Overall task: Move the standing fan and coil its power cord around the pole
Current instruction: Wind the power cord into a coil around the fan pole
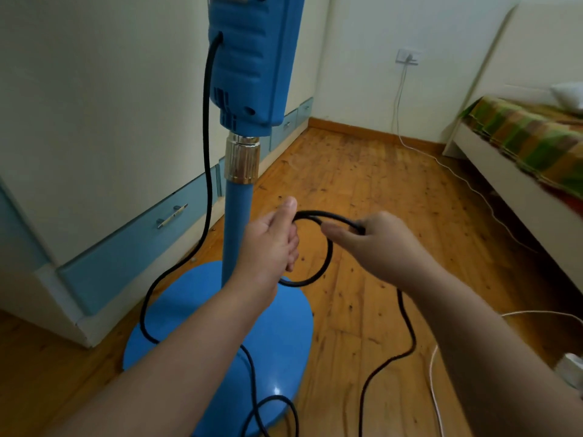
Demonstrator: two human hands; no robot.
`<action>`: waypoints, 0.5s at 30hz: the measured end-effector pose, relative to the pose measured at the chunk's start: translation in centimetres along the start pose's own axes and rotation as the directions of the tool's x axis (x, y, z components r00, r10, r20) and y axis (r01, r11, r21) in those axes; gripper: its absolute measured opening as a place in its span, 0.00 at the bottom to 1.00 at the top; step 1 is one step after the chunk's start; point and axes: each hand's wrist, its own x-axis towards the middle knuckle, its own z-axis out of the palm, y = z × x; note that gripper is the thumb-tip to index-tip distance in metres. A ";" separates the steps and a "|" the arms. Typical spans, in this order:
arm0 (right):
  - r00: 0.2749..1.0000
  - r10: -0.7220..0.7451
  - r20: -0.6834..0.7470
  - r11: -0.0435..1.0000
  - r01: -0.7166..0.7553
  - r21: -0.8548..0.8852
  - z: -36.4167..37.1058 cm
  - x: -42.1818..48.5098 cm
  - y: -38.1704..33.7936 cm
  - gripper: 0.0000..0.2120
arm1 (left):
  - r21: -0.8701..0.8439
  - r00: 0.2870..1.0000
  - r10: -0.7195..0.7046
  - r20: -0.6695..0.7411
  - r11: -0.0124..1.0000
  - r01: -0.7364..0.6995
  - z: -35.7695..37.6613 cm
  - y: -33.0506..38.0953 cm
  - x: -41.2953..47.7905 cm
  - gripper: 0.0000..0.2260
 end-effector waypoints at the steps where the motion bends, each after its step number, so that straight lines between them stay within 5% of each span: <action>1: 1.000 -0.024 0.007 1.000 0.024 0.008 0.7 -0.1 0.0 0.25 | 0.021 1.000 -0.010 -0.022 1.000 0.010 -0.3 -0.2 -0.2 0.20; 10: 0.993 -0.114 -0.016 0.933 0.113 0.341 3.3 0.3 -0.9 0.13 | -0.059 0.991 -0.075 -0.110 0.996 0.068 -1.6 0.5 0.4 0.23; 15: 0.983 -0.179 0.052 0.772 0.107 0.627 3.5 0.3 -0.8 0.12 | -0.204 0.984 -0.128 -0.123 0.974 0.101 -2.1 0.8 1.0 0.20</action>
